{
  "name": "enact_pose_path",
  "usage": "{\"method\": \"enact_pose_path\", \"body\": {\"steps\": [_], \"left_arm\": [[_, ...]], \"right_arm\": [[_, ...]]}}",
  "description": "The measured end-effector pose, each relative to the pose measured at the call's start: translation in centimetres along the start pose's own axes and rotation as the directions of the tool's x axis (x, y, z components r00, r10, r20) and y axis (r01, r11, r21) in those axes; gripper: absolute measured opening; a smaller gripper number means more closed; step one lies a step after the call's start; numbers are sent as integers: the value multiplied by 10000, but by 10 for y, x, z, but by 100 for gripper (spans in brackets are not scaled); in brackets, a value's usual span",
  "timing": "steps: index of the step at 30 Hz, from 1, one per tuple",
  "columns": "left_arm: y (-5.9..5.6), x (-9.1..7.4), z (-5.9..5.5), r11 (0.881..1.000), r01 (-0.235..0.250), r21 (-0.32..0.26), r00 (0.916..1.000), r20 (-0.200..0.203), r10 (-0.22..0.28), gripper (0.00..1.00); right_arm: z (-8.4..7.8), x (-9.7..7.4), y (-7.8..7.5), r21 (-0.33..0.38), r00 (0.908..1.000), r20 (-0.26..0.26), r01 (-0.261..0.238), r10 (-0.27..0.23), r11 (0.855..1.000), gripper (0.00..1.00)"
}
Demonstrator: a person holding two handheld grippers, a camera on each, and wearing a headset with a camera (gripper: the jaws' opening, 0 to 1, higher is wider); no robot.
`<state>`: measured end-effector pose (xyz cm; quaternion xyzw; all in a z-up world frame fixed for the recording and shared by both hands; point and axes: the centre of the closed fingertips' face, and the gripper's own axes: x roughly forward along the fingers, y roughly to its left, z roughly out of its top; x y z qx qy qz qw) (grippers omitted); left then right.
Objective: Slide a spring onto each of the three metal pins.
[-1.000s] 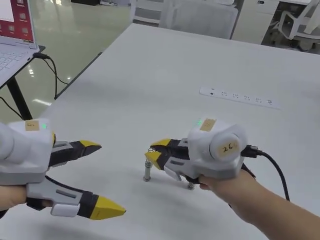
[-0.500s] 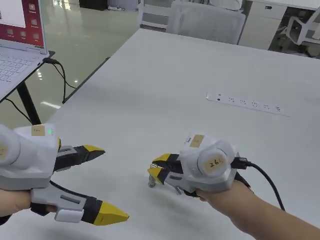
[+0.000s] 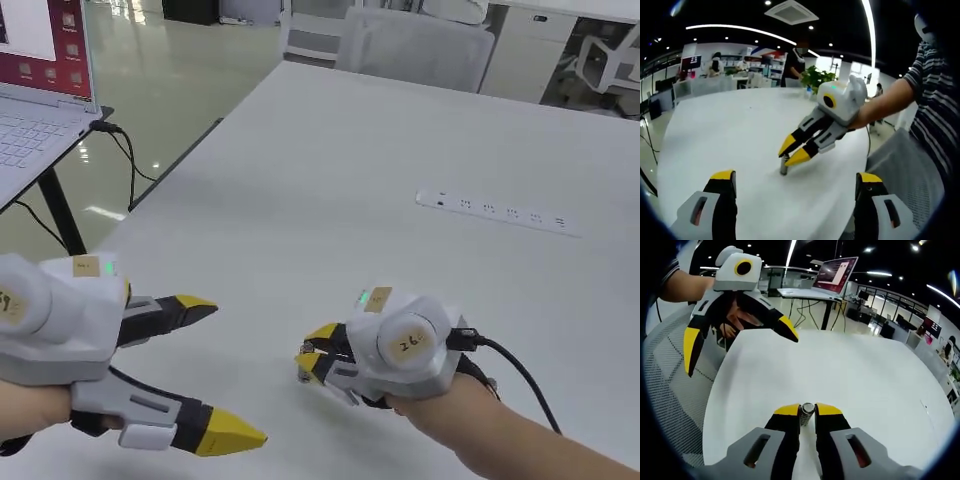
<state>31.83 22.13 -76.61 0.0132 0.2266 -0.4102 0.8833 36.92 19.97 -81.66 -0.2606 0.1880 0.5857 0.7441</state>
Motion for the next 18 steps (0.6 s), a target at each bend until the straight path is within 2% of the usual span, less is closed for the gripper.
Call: {"method": "enact_pose_path", "body": {"steps": [8, 12, 18], "left_arm": [[-2, 4, 5, 10000, 32, 50, 10000, 92, -33, 96], [-2, 4, 10, 10000, 32, 86, 9998, 194, -34, 96], [-4, 8, 15, 9999, 59, 142, 9996, 273, -63, 95]], "right_arm": [[12, -8, -1, 209, 9993, 361, -12, 4, 9998, 12], [21, -18, -1, 326, 9978, 663, 61, -82, 9994, 13], [22, -38, -4, 597, 9948, 963, 272, -329, 9978, 15]]}}
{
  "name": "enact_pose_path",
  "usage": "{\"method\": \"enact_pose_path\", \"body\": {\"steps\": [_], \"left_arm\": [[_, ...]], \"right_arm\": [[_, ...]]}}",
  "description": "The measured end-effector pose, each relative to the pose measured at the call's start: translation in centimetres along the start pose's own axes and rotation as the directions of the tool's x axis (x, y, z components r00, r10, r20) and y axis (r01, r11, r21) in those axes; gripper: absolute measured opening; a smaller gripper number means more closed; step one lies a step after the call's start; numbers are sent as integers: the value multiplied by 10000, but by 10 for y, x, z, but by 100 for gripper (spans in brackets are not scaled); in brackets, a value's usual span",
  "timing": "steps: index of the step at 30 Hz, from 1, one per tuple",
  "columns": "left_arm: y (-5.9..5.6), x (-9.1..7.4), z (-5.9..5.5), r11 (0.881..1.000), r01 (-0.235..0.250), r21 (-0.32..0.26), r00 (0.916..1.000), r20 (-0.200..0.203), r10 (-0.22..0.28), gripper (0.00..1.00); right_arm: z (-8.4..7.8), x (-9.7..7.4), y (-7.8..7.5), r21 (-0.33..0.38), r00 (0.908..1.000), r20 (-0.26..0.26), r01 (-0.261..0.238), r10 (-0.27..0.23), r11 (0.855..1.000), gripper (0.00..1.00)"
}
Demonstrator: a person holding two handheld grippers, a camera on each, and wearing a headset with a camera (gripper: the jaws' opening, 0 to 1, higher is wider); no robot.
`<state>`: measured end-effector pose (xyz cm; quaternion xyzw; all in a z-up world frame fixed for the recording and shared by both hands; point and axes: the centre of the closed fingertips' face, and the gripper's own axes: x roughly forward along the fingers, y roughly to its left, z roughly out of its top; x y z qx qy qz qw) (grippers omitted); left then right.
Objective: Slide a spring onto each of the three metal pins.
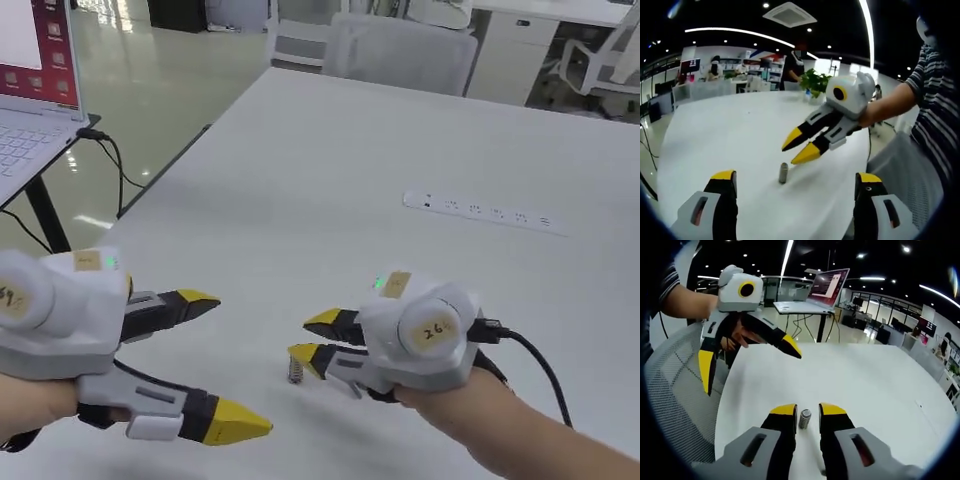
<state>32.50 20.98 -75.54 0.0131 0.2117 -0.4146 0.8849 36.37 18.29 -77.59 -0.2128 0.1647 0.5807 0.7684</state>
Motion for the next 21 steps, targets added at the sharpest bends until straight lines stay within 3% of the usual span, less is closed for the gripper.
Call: {"method": "enact_pose_path", "body": {"steps": [10, 21], "left_arm": [[-5, 3, 3, 10000, 42, 66, 10000, 57, -42, 94], [-9, 6, 6, 9998, 104, 163, 9999, 74, -105, 95]], "right_arm": [[-11, -44, -12, 516, 9981, 251, 550, -563, 9972, 23], [-31, -87, -19, 1148, 9902, 443, 1270, -1328, 9852, 33]]}}
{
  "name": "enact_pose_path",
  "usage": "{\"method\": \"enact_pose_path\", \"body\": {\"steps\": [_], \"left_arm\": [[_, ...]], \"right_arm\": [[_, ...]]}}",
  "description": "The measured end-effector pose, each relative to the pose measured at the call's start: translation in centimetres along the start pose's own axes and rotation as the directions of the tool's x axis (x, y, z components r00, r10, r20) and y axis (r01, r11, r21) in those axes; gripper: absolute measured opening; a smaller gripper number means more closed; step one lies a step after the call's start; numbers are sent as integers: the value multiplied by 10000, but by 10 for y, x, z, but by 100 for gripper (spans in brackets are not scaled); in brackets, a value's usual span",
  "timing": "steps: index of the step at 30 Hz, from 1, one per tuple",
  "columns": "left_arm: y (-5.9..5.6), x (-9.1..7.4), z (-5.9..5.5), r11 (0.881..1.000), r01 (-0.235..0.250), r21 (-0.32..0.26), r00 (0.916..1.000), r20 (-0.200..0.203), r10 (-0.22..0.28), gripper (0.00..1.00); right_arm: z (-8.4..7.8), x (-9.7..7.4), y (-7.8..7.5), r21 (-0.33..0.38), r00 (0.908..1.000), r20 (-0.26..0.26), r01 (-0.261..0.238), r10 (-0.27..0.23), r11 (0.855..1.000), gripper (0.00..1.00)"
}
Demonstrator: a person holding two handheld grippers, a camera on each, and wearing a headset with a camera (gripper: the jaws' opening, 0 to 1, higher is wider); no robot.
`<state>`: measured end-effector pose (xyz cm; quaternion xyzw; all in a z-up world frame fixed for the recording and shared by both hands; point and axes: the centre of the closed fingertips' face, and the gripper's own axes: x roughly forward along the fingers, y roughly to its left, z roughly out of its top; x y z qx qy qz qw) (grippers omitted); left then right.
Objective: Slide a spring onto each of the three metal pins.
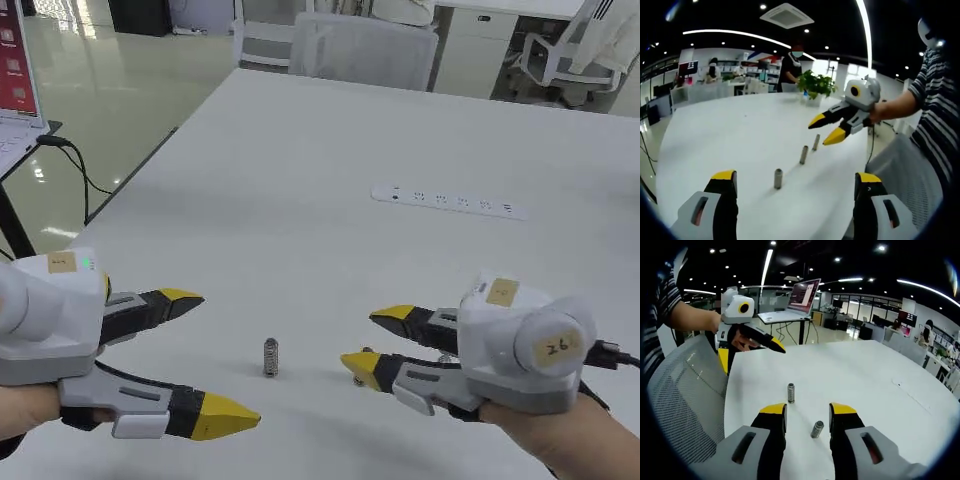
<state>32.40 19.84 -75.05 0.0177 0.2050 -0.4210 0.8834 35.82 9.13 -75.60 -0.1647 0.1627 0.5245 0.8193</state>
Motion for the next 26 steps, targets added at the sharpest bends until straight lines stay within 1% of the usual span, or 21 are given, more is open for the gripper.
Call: {"method": "enact_pose_path", "body": {"steps": [2, 5, 10, 11, 12, 15, 18, 24, 26], "left_arm": [[0, 1, 0, 10000, -23, 48, 10000, -9, 23, 95], [0, 2, 2, 10000, -71, 66, 10000, 6, 71, 95], [-2, 5, 4, 9999, -96, 101, 9999, 89, 95, 95], [-2, 5, 4, 9999, -90, 108, 9999, 83, 89, 96], [-4, 6, 3, 9998, -78, 160, 10000, 51, 77, 96], [-6, 7, 4, 9998, -53, 168, 10000, 82, 52, 96], [-6, 7, 4, 9998, -74, 193, 9999, 92, 72, 96], [-8, 6, 2, 9999, -42, 153, 10000, 45, 41, 97], [-8, 6, 1, 9998, -50, 198, 10000, -1, 50, 97]], "right_arm": [[-3, -7, -1, 103, 9999, 67, 80, -81, 9999, 37], [-11, -16, -4, 142, 9995, 12, 319, -319, 9994, 42], [-24, -31, -10, 472, 9975, -4, 706, -707, 9964, 49], [-25, -32, -10, 497, 9974, -4, 723, -724, 9961, 51], [-29, -36, -12, 523, 9965, -68, 841, -839, 9951, 52], [-35, -42, -13, 608, 9959, -127, 899, -893, 9941, 54], [-39, -47, -13, 718, 9958, -132, 916, -909, 9932, 58], [-53, -55, -15, 1090, 9946, -321, 1019, -990, 9888, 66], [-60, -58, -15, 1351, 9944, -388, 1026, -982, 9855, 69]]}}
